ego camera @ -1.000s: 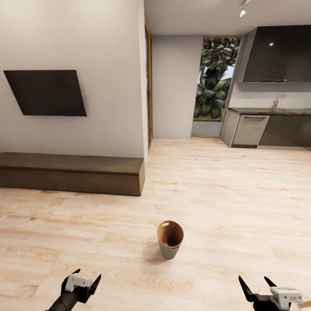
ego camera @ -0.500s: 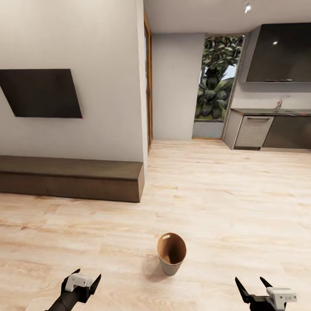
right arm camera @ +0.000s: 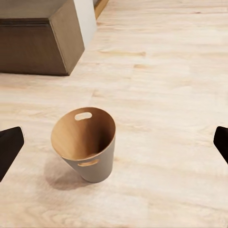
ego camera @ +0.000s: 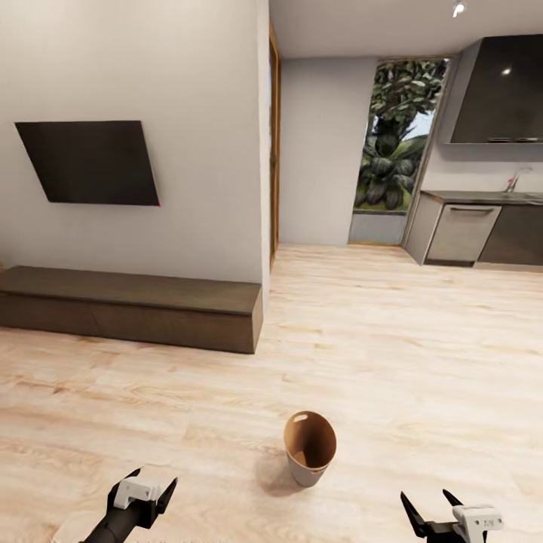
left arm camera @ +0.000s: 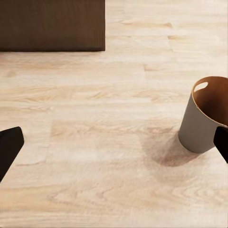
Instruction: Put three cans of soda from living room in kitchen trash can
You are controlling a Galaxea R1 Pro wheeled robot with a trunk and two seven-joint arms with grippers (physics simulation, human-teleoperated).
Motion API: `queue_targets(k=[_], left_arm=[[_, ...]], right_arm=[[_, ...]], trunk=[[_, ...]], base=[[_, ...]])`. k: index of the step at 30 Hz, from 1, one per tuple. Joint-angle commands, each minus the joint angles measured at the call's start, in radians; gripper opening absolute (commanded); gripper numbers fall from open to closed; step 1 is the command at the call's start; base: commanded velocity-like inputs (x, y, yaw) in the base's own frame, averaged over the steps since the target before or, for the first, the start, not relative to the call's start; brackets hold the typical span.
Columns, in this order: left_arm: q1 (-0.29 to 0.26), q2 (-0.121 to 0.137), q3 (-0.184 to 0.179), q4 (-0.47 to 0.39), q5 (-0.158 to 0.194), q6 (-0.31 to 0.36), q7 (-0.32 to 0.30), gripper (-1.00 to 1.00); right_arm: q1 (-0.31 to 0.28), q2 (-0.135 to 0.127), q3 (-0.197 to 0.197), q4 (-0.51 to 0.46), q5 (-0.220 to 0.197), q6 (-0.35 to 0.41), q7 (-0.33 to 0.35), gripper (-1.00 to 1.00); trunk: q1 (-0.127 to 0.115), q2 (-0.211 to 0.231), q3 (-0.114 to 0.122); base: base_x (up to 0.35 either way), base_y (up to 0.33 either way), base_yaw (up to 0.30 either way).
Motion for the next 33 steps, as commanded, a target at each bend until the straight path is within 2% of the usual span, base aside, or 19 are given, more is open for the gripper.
queue_targets(k=[1, 14, 24, 33], left_arm=[[0.0, 0.0, 0.0, 0.0, 0.0, 0.0, 0.0, 1.0], [0.0, 0.0, 0.0, 0.0, -0.001, -0.001, 0.001, 1.0], [0.0, -0.002, 0.001, 0.0, -0.002, 0.001, 0.003, 1.0], [0.0, -0.002, 0.002, -0.001, -0.001, 0.005, 0.003, 1.0]], right_arm=[[0.0, 0.0, 0.0, 0.0, 0.0, 0.0, 0.0, 1.0], [0.0, 0.0, 0.001, 0.001, -0.001, 0.0, 0.0, 1.0], [0.0, 0.0, 0.0, 0.0, 0.0, 0.0, 0.0, 1.0], [0.0, 0.0, 0.0, 0.0, 0.0, -0.001, 0.0, 1.0]], trunk=[[0.0, 0.0, 0.0], [0.0, 0.0, 0.0], [0.0, 0.0, 0.0], [0.0, 0.0, 0.0]], base=[[0.001, 0.0, 0.238], [0.0, 0.0, 0.22], [0.009, 0.0, 0.11], [0.252, 0.0, 0.007]])
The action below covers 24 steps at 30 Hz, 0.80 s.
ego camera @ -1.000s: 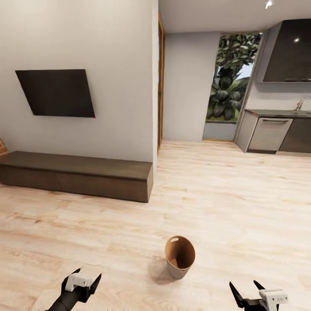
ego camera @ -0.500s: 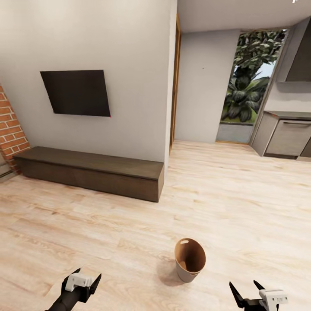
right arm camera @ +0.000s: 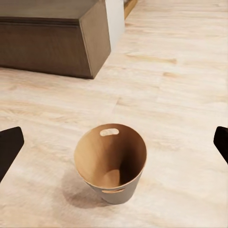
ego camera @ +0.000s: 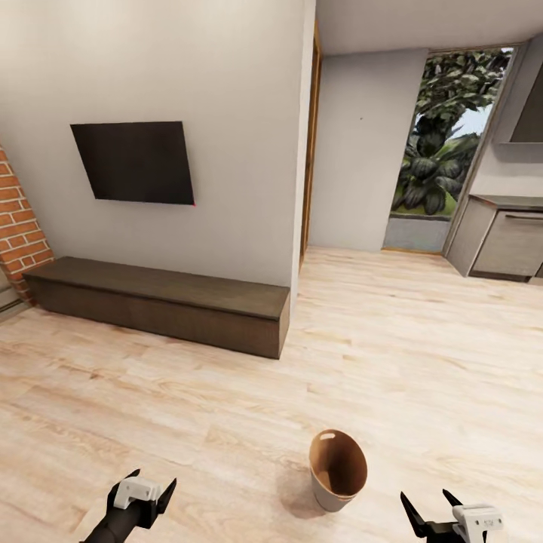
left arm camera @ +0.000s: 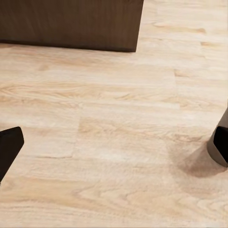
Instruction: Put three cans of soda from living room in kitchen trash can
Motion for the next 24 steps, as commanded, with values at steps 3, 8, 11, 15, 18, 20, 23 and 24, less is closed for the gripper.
queue_targets(k=[3, 8, 11, 15, 18, 20, 23, 24], left_arm=[[0.0, 0.0, 0.0, 0.0, 0.0, -0.001, 0.001, 1.0], [0.0, 0.0, 0.0, 0.0, 0.0, -0.002, 0.001, 1.0], [0.0, 0.0, 0.0, 0.0, 0.0, -0.003, 0.001, 1.0], [0.0, 0.0, 0.0, 0.0, 0.0, -0.003, 0.003, 1.0], [0.0, 0.0, 0.0, 0.0, 0.0, -0.004, 0.007, 1.0], [0.0, 0.0, 0.0, 0.0, 0.0, -0.004, 0.007, 1.0], [0.0, 0.0, 0.0, 0.0, 0.0, -0.004, 0.007, 1.0], [0.0, 0.0, 0.0, 0.0, 0.0, -0.004, 0.008, 1.0]], right_arm=[[0.0, 0.0, 0.001, 0.0, 0.0, -0.002, 0.001, 1.0], [0.0, 0.0, 0.001, 0.0, 0.0, -0.004, 0.001, 1.0], [0.0, 0.0, 0.002, 0.001, 0.001, -0.004, 0.001, 1.0], [0.0, 0.0, 0.003, 0.001, 0.002, -0.004, 0.001, 1.0], [0.0, 0.0, 0.003, 0.002, 0.002, -0.005, 0.001, 1.0], [0.0, 0.0, 0.003, 0.002, 0.002, -0.005, 0.001, 1.0], [0.0, 0.0, 0.003, 0.002, 0.002, -0.005, 0.001, 1.0], [0.0, 0.0, 0.003, 0.002, 0.002, -0.005, 0.001, 1.0]], trunk=[[0.0, 0.0, 0.0], [0.0, 0.0, 0.0], [0.0, 0.0, 0.0], [0.0, 0.0, 0.0], [0.0, 0.0, 0.0], [0.0, 0.0, 0.0], [0.0, 0.0, 0.0], [0.0, 0.0, 0.0]], base=[[0.31, 0.0, 0.001], [0.279, 0.0, 0.0], [0.246, 0.0, 0.0], [0.204, 0.0, 0.027], [0.159, 0.0, 0.128], [0.089, 0.0, 0.234], [0.053, 0.0, 0.24], [0.034, 0.0, 0.242]])
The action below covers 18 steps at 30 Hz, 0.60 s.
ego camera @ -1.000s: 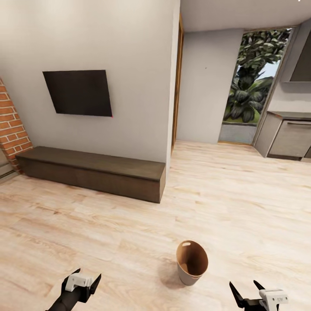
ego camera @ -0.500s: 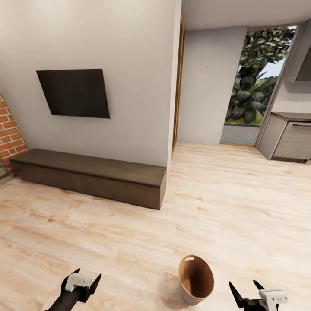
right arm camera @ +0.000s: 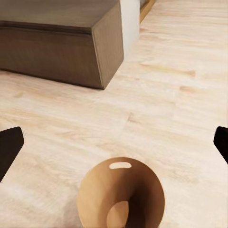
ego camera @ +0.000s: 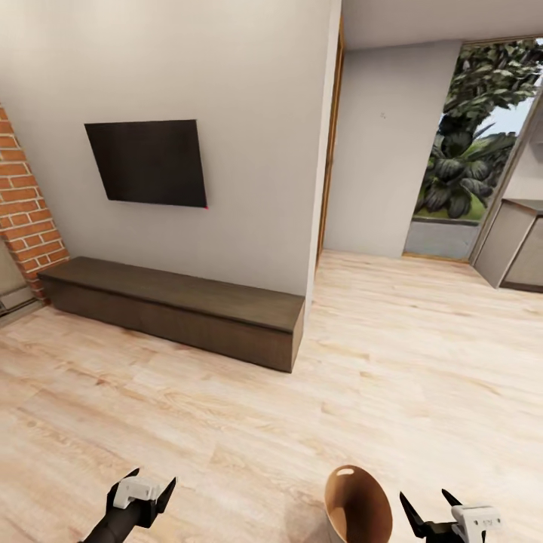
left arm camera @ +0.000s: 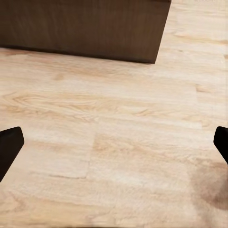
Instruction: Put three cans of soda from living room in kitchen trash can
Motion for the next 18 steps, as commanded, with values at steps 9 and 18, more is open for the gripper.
queue_targets(k=[9, 18], left_arm=[[0.0, -0.001, 0.0, 0.0, 0.0, -0.001, 0.0, 1.0], [0.0, -0.001, 0.0, 0.001, -0.001, 0.003, 0.018, 1.0]], right_arm=[[0.0, 0.0, -0.001, 0.0, -0.002, 0.0, 0.0, 1.0], [0.0, -0.001, -0.002, 0.0, -0.003, -0.001, 0.0, 1.0]], trunk=[[0.0, 0.0, 0.0], [0.0, 0.0, 0.0]], base=[[0.012, 0.0, 0.149], [0.023, 0.0, 0.018]])
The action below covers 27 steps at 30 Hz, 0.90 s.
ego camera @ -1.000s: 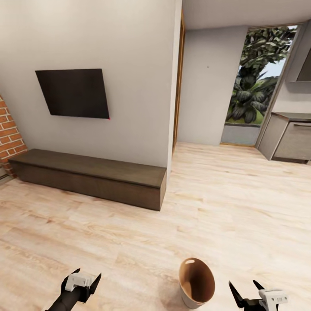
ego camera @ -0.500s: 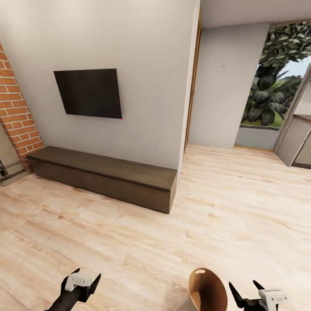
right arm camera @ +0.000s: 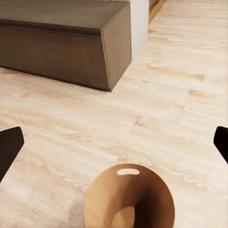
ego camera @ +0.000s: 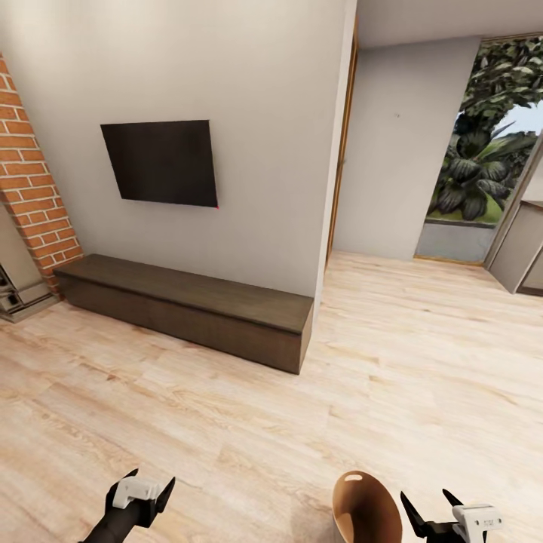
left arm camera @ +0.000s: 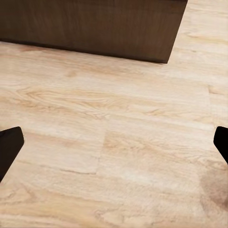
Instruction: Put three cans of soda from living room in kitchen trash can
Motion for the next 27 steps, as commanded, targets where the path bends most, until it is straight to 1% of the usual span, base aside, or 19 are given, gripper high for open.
queue_targets(k=[1, 8, 10, 12, 14, 16, 18, 22, 23, 24, 25, 26, 27], left_arm=[[0.0, 0.0, 0.0, 0.0, 0.0, 0.0, 0.003, 1.0], [0.0, 0.0, 0.0, -0.001, 0.001, 0.005, 0.014, 1.0], [0.0, 0.0, 0.0, -0.004, 0.002, 0.012, 0.015, 1.0], [0.0, 0.0, 0.0, -0.007, 0.004, 0.027, 0.015, 1.0], [0.0, 0.0, 0.0, -0.009, 0.005, 0.051, 0.017, 1.0], [0.0, -0.001, 0.0, -0.011, 0.005, 0.075, 0.019, 1.0], [0.0, -0.001, 0.0, -0.012, 0.006, 0.091, 0.025, 1.0], [0.001, -0.001, 0.0, -0.009, 0.005, 0.109, 0.047, 1.0], [0.001, -0.001, 0.0, -0.009, 0.005, 0.111, 0.053, 1.0], [0.001, 0.0, 0.0, -0.008, 0.005, 0.114, 0.061, 1.0], [0.001, 0.0, 0.0, -0.007, 0.005, 0.116, 0.064, 1.0], [0.002, 0.0, -0.001, -0.007, 0.004, 0.118, 0.068, 1.0], [0.002, 0.0, -0.001, -0.007, 0.005, 0.119, 0.07, 1.0]], right_arm=[[0.0, 0.0, 0.0, 0.0, 0.0, 0.0, 0.0, 1.0], [-0.003, -0.01, -0.004, -0.003, -0.006, 0.013, 0.0, 1.0], [-0.015, -0.013, -0.007, -0.012, -0.009, 0.034, 0.0, 1.0], [-0.04, -0.017, -0.01, -0.026, -0.008, 0.086, 0.0, 1.0], [-0.078, -0.024, -0.011, -0.037, -0.004, 0.181, -0.001, 1.0], [-0.131, -0.042, -0.012, -0.044, 0.005, 0.309, 0.0, 1.0], [-0.191, -0.072, -0.013, -0.044, 0.022, 0.449, 0.0, 1.0], [-0.333, -0.148, -0.007, -0.007, 0.058, 0.707, 0.0, 1.0], [-0.374, -0.166, -0.006, 0.012, 0.065, 0.761, 0.0, 1.0], [-0.464, -0.201, -0.004, 0.065, 0.075, 0.856, 0.0, 1.0], [-0.51, -0.219, -0.003, 0.099, 0.078, 0.901, 0.0, 1.0], [-0.6, -0.253, 0.004, 0.181, 0.084, 0.985, 0.0, 1.0], [-0.644, -0.27, 0.01, 0.228, 0.088, 1.02, 0.0, 1.0]], trunk=[[0.0, 0.0, 0.0], [0.0, 0.0, 0.0], [0.0, 0.0, 0.0], [0.0, 0.0, 0.0], [0.0, 0.0, 0.0], [0.0, 0.0, 0.0], [0.0, 0.0, 0.0], [0.0, 0.0, 0.0], [0.0, 0.0, 0.0], [0.0, 0.0, 0.0], [0.0, 0.0, 0.0], [0.0, 0.0, 0.0], [0.0, 0.0, 0.0]], base=[[0.05, 0.0, 0.003], [0.018, 0.0, 0.001], [0.006, 0.0, 0.0], [0.004, 0.0, 0.0], [0.002, 0.0, 0.0], [0.002, 0.0, 0.0], [0.001, 0.0, 0.0], [0.0, 0.0, 0.0], [0.0, 0.0, 0.0], [0.0, 0.0, 0.0], [0.0, 0.0, 0.0], [0.0, 0.0, 0.0], [0.0, 0.0, 0.0]])
